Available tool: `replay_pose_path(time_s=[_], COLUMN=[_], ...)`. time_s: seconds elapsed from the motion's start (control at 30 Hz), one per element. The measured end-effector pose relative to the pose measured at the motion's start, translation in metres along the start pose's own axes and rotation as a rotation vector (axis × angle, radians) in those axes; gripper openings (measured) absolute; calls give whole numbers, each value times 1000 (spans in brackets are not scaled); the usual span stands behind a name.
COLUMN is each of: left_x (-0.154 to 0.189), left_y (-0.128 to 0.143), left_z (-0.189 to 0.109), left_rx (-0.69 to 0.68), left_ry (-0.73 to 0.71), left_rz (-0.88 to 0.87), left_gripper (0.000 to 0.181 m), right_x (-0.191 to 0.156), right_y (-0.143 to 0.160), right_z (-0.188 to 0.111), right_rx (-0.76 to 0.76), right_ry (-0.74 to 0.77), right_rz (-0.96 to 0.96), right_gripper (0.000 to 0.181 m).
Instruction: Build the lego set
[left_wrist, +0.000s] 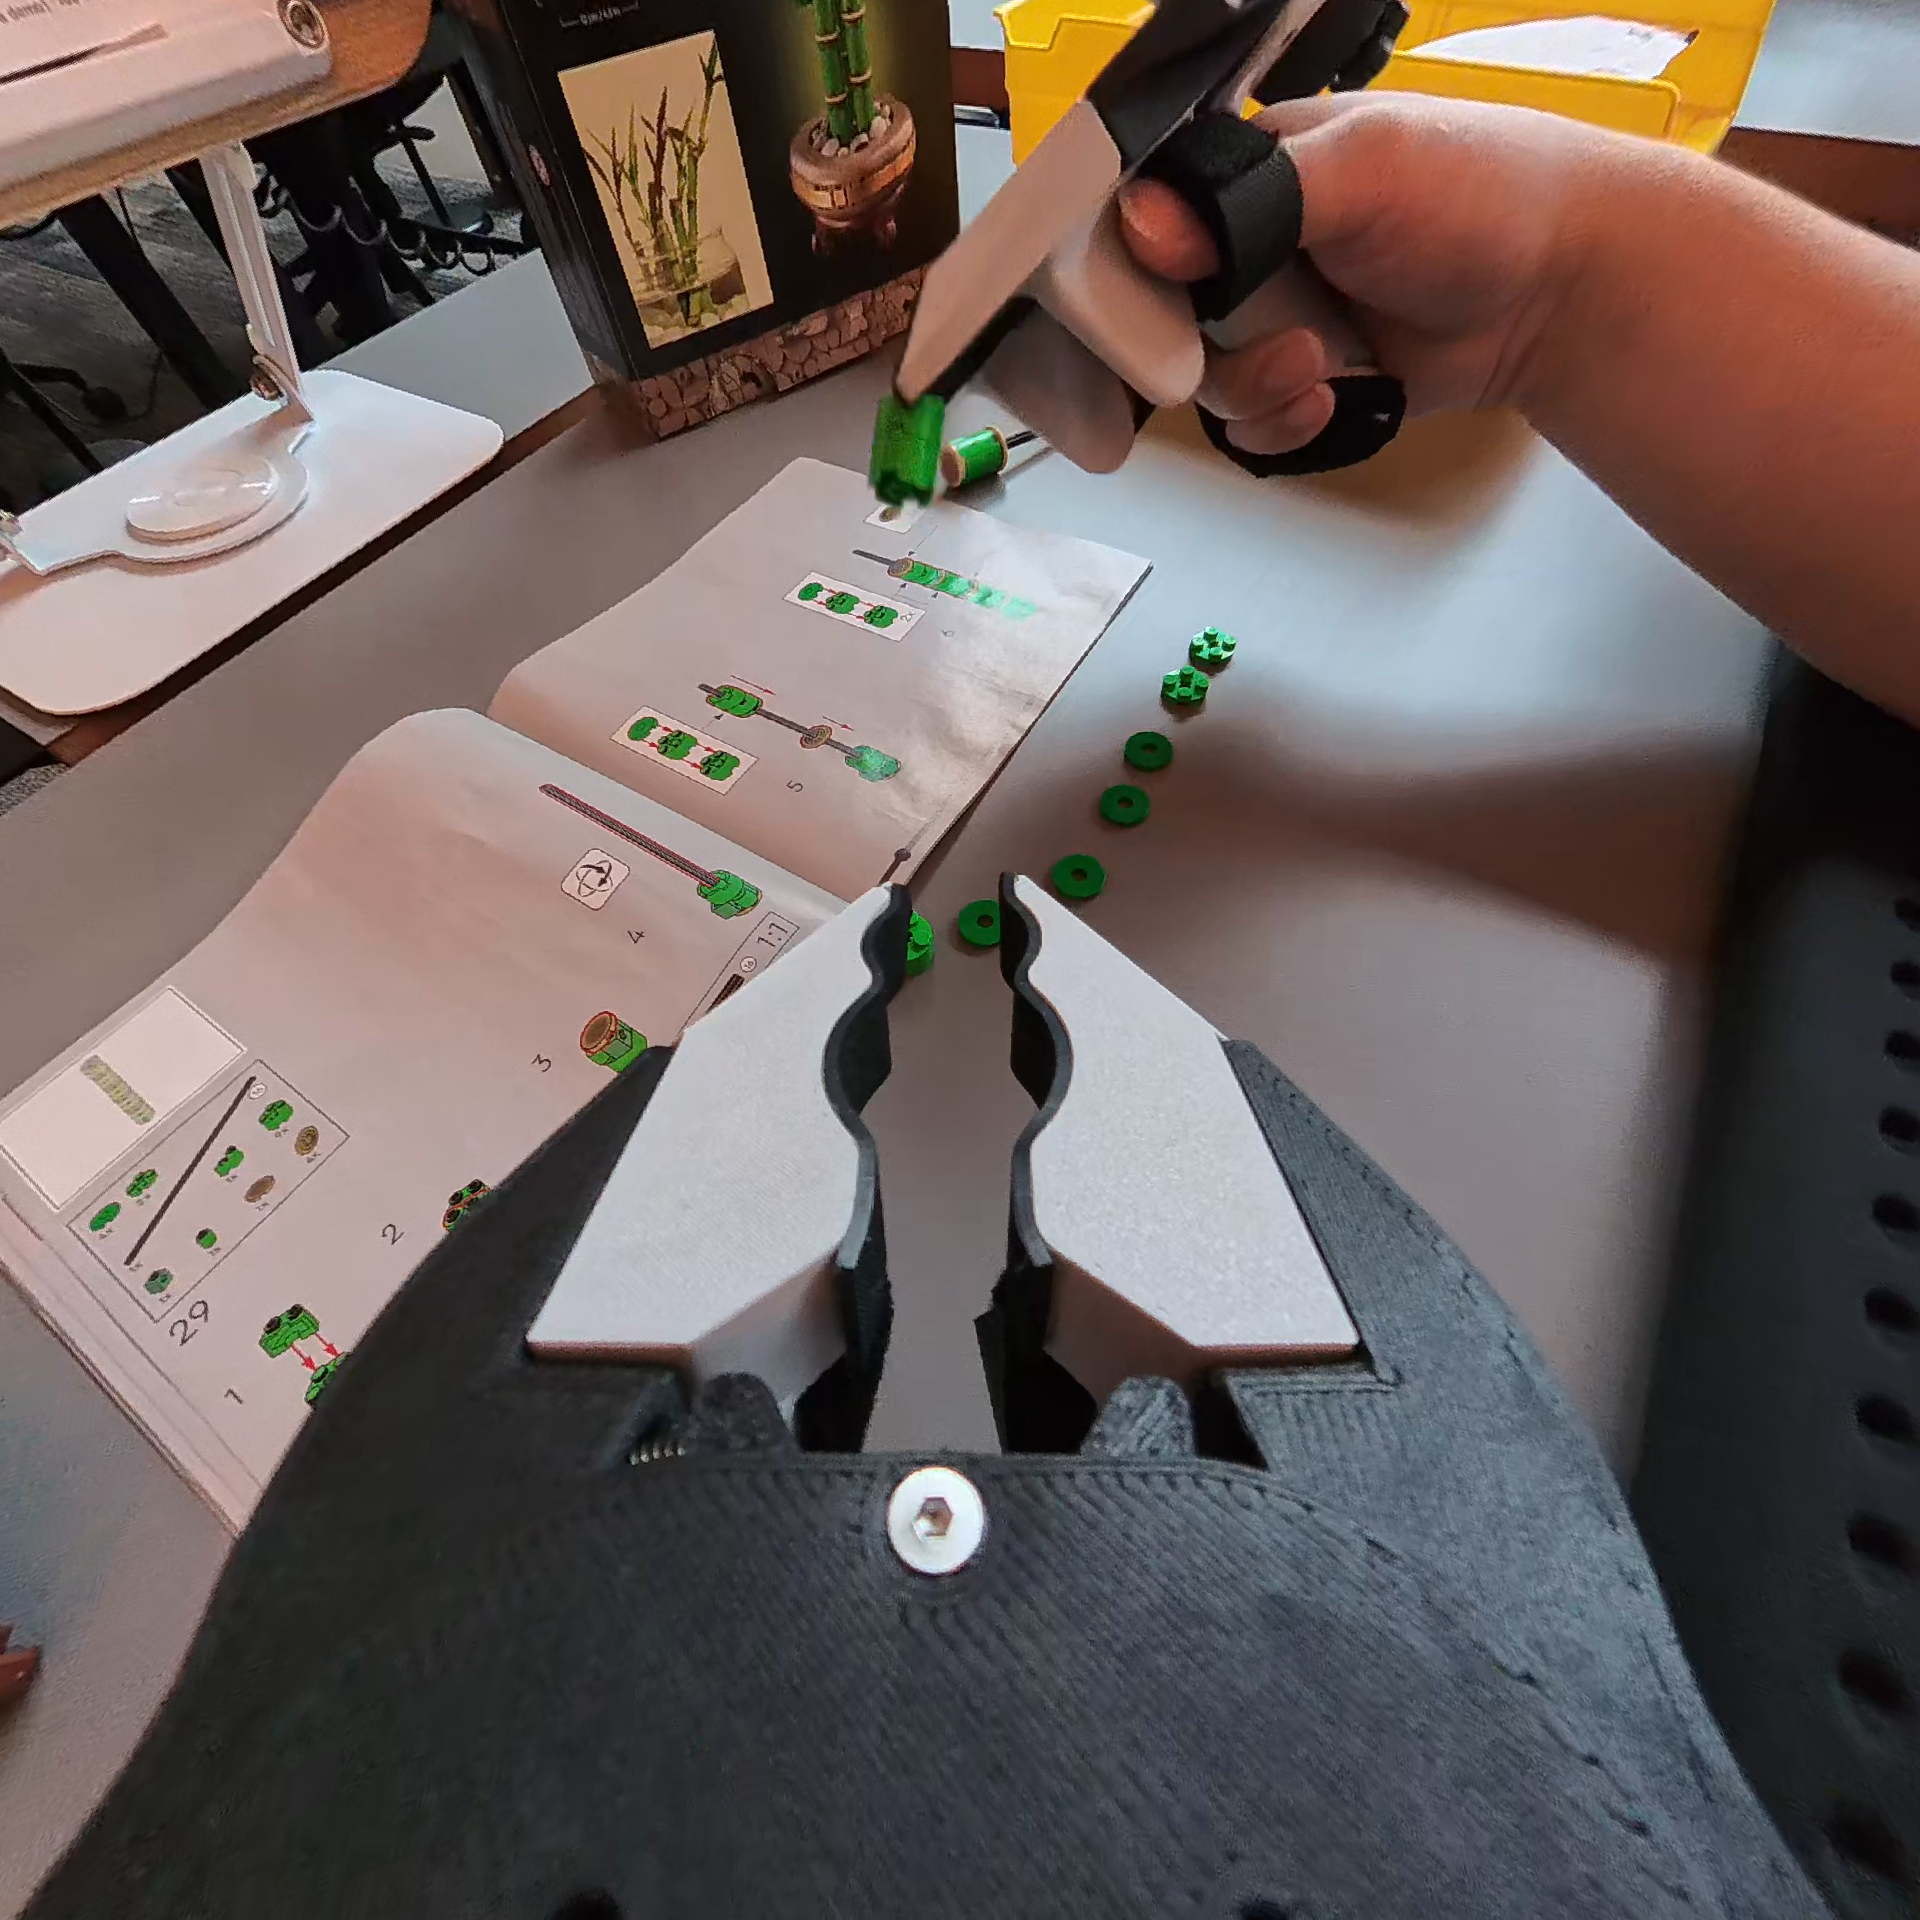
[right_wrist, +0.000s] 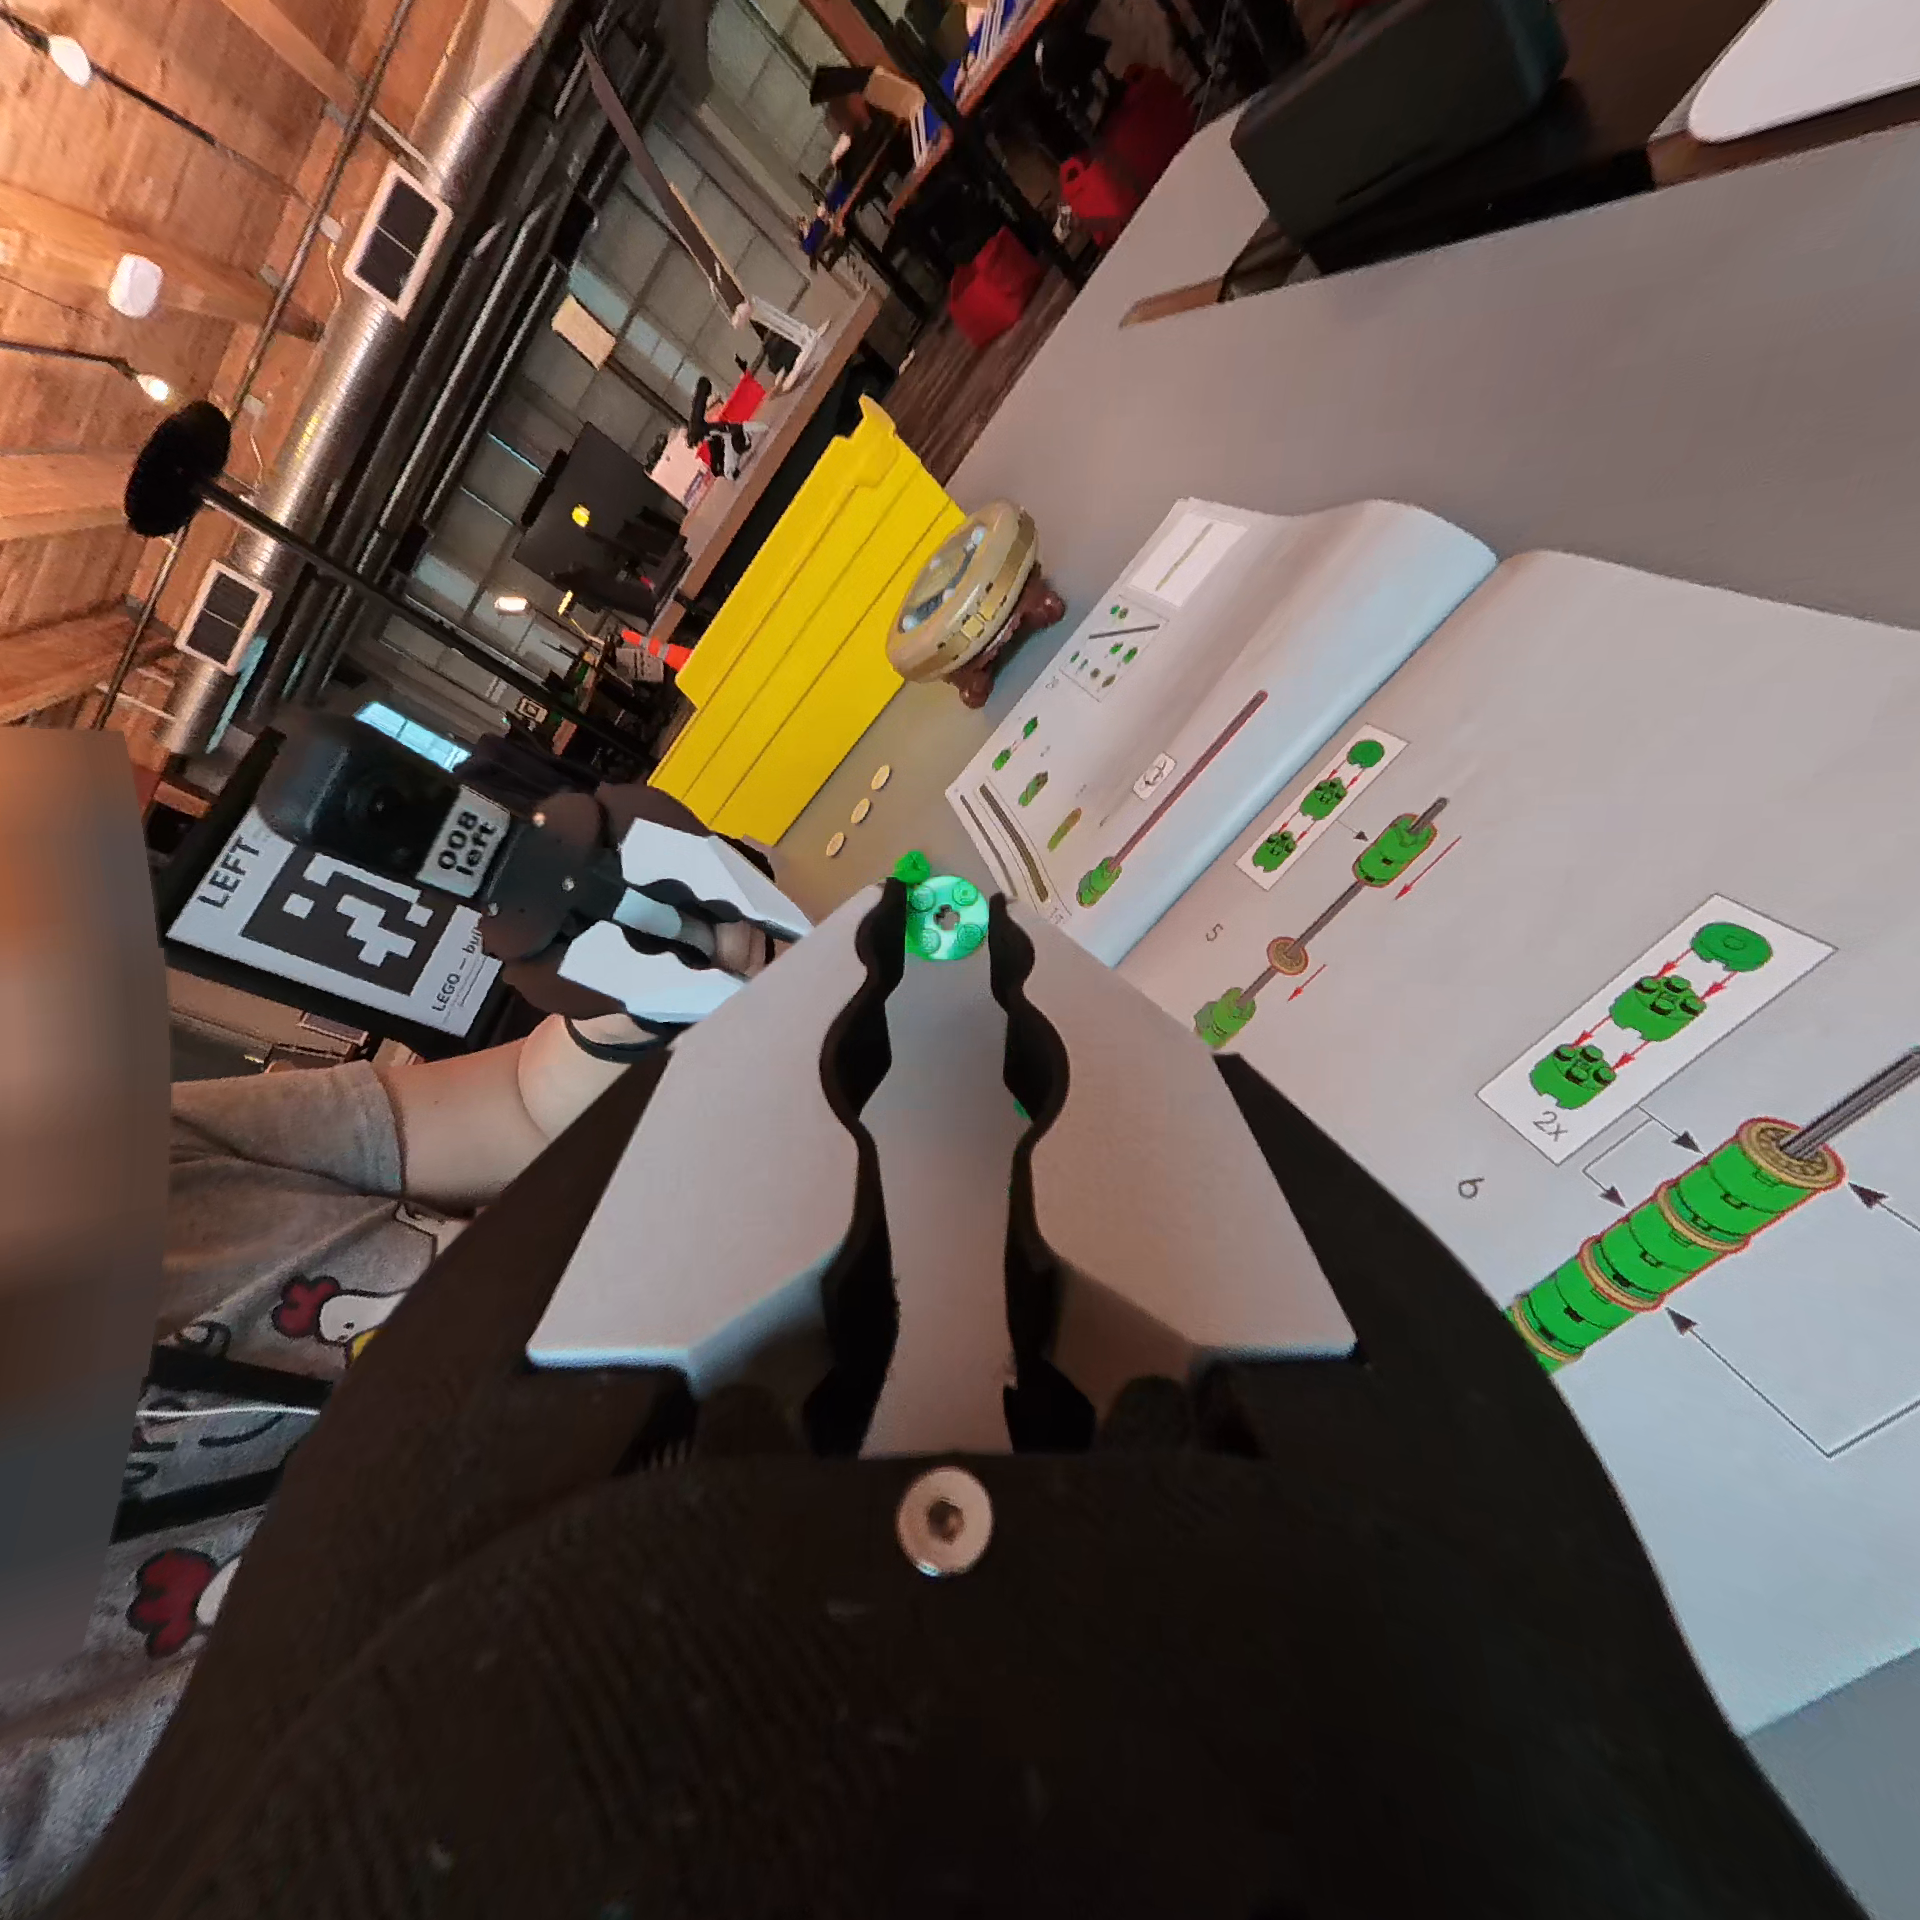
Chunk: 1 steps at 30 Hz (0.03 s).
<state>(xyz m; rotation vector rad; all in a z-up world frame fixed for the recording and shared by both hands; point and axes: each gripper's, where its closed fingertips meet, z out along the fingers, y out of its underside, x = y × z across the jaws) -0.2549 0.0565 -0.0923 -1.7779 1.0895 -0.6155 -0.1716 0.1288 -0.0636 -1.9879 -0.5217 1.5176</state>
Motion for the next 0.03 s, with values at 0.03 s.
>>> replay_pose_path(time_s=[0.03], left_x=[0], left_y=[1], left_z=[0], left_rx=[-2], left_ry=[0], left_rz=[0], left_gripper=[15], right_x=[-1], right_y=[-1], right_z=[-1], right_rx=[5], right_ry=[-5], right_rz=[-1], right_gripper=[14])
